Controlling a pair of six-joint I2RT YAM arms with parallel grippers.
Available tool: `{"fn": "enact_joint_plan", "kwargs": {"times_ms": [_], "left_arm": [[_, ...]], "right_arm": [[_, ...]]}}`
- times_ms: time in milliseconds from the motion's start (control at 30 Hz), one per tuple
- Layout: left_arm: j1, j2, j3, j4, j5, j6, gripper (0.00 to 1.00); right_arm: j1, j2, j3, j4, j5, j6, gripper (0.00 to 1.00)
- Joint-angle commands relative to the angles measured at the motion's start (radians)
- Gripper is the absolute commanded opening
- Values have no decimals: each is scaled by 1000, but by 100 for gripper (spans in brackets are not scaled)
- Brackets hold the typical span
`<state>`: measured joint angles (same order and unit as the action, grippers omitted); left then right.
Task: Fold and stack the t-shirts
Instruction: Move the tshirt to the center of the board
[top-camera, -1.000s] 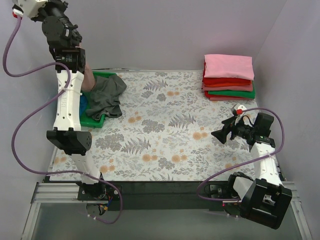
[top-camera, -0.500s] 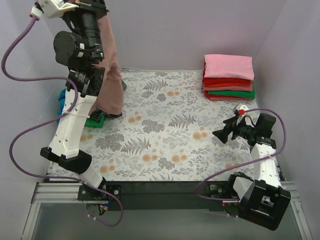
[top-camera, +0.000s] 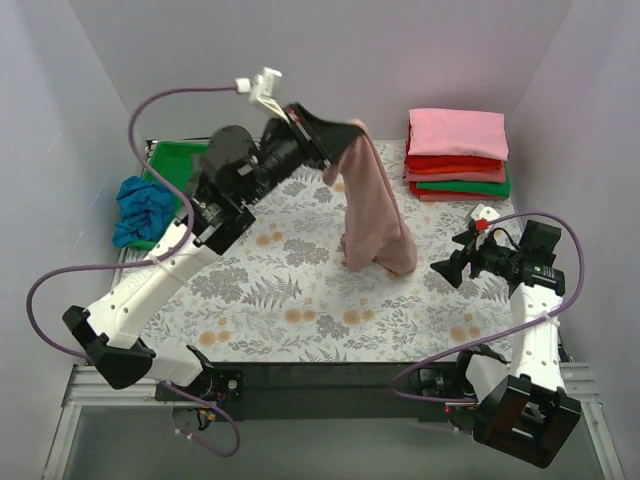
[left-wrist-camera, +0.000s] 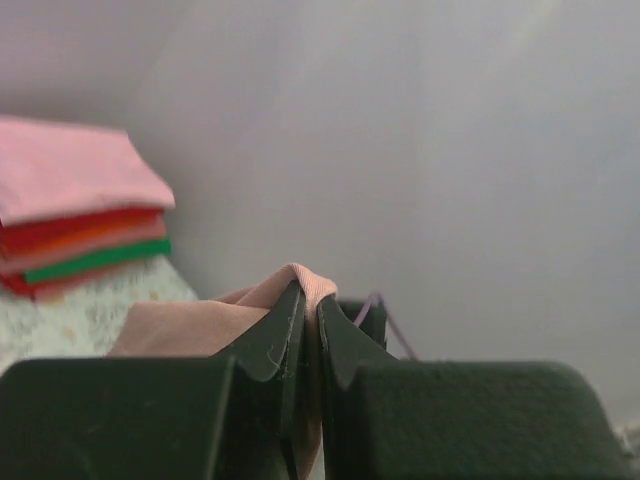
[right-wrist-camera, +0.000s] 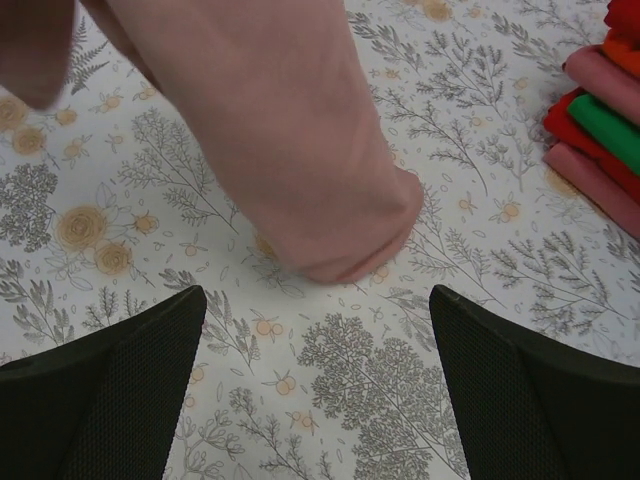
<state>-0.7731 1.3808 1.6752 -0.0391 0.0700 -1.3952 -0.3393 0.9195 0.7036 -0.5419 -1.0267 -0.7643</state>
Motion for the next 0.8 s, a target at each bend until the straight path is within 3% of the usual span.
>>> {"fn": "enact_joint_plan", "kwargs": {"times_ms": [0,133,233,333,467,600,767], "left_arm": [[-46,-110,-176,-12,68,-83,0],[-46,-230,-542,7,-57,-77,0],[-45,-302,-679,-10,-154,-47,0],[-45,-351,-810,-63,-153,-76,0],[-45,-469,-995,-185,-98,-217,0],[-45,-541,-1170,-295,-18,-358,0],[-45,-617,-1247,-407,-7,-458,0]], "right_arm": [[-3,-22,100,-180,75,-111,98],[-3,-27,131,-280,68,-170,98],[-3,-2,128,-348,42,-228,99],[14,67,140,-415,28,-280,98],[145,174,151,-418,79,-274,95],[269,289,200,-334,195,-149,91],[330,500,396,-195,313,61,88]]}}
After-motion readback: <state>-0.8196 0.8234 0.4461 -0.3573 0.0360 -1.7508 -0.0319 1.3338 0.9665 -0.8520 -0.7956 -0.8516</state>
